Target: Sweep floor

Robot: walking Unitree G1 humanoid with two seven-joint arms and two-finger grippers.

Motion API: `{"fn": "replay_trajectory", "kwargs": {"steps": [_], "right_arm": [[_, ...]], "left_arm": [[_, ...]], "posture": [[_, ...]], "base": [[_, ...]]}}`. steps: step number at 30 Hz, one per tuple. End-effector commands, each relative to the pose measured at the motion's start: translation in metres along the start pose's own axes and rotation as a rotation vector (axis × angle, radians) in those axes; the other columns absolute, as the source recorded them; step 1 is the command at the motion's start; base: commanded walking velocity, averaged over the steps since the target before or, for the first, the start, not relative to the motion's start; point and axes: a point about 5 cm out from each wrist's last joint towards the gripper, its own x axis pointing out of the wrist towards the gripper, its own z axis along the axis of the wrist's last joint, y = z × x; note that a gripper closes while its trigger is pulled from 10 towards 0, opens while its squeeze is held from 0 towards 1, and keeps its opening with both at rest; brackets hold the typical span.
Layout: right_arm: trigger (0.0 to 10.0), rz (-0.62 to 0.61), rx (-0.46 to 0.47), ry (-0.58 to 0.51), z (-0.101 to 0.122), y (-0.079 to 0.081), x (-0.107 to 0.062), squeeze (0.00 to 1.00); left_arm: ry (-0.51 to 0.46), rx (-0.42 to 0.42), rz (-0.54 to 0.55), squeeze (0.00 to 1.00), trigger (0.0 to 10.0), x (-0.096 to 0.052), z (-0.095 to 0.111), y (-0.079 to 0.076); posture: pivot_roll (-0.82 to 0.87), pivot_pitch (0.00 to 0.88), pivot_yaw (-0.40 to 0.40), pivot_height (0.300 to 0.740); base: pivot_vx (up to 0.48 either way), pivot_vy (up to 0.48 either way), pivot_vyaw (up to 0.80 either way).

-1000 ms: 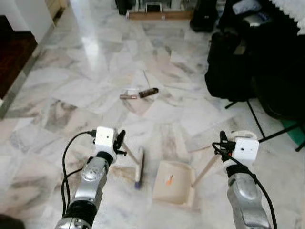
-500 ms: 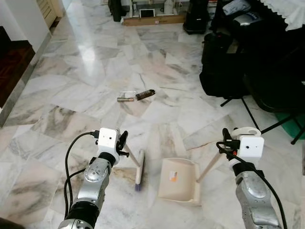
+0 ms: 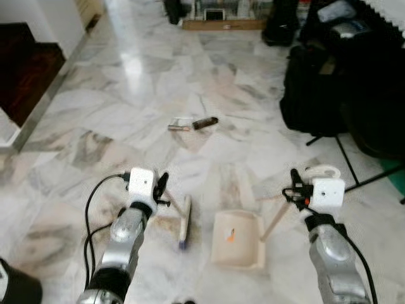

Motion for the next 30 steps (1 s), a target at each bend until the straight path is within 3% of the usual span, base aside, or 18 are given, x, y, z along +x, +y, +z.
{"fn": "replay_trajectory", "kwargs": {"steps": [1, 30], "right_arm": [[10.0, -0.013, -0.007, -0.076, 0.0149, -0.0027, 0.0021, 0.0], [10.0, -0.014, 0.004, -0.072, 0.0149, 0.0006, 0.0056, 0.0]], "left_arm": [[-0.048, 0.004, -0.006, 0.0, 10.0, 0.0031, 0.0104, -0.0002], [-0.056, 0.023, 0.004, 0.0, 10.0, 0.0074, 0.0147, 0.0042]], "posture": [[-0.03, 0.124, 0.05, 0.74], [-0.03, 0.135, 0.057, 0.74]], "base": [[0.247, 0.0, 0.0], [0.324, 0.0, 0.0]]}}
